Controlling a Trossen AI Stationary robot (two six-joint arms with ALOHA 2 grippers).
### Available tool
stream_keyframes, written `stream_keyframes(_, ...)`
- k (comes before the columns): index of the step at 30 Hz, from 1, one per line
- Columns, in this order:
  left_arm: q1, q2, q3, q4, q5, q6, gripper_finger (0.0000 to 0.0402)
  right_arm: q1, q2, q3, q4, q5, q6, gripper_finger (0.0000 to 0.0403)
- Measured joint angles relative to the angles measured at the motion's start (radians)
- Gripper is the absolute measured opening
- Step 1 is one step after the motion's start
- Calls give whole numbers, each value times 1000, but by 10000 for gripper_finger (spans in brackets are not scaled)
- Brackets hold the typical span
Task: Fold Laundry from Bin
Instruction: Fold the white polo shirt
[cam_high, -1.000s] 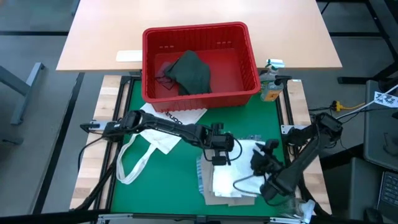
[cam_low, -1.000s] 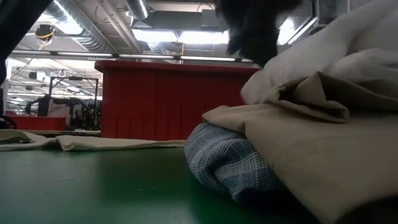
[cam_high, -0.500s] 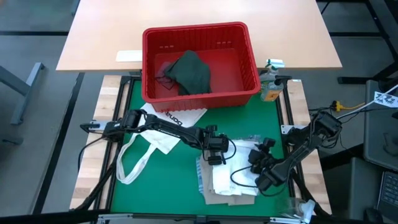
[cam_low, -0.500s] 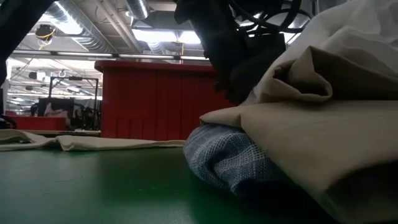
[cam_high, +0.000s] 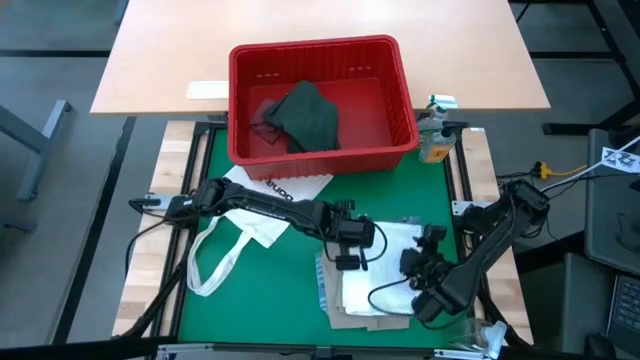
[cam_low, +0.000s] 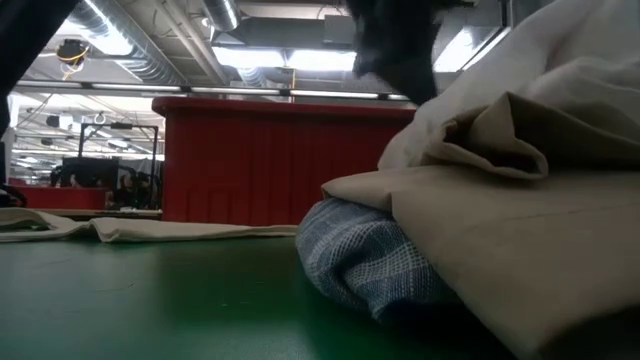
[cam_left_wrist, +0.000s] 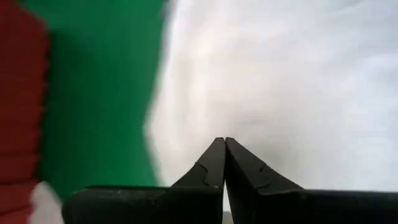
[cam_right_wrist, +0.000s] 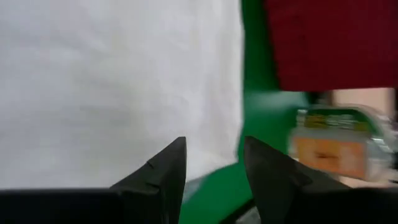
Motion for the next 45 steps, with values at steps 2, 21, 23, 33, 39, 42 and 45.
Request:
stream_keyframes(2,-24,0,42,-10,46,-1,1,0,0,77,7,-39,-21,160)
stream_keyframes(21,-242,-2,-28,161,14,-5,1,122,86,201,440,-66,-169,160)
stream_keyframes(23,-247,0,-77,205,21,-7,1,123,119,201,440,-91,-168,160)
stream_keyframes(33,-256,0,-317,531,158,-72,1,124,274,200,461,-289,-170,160)
stream_keyframes(39,-250,0,-344,553,199,-109,1,124,278,200,499,-337,-171,160)
stream_keyframes(42,-250,0,-340,548,202,-105,1,124,278,200,491,-339,-171,160)
stream_keyframes(45,-250,0,-323,543,206,-95,1,124,278,200,484,-356,-173,160)
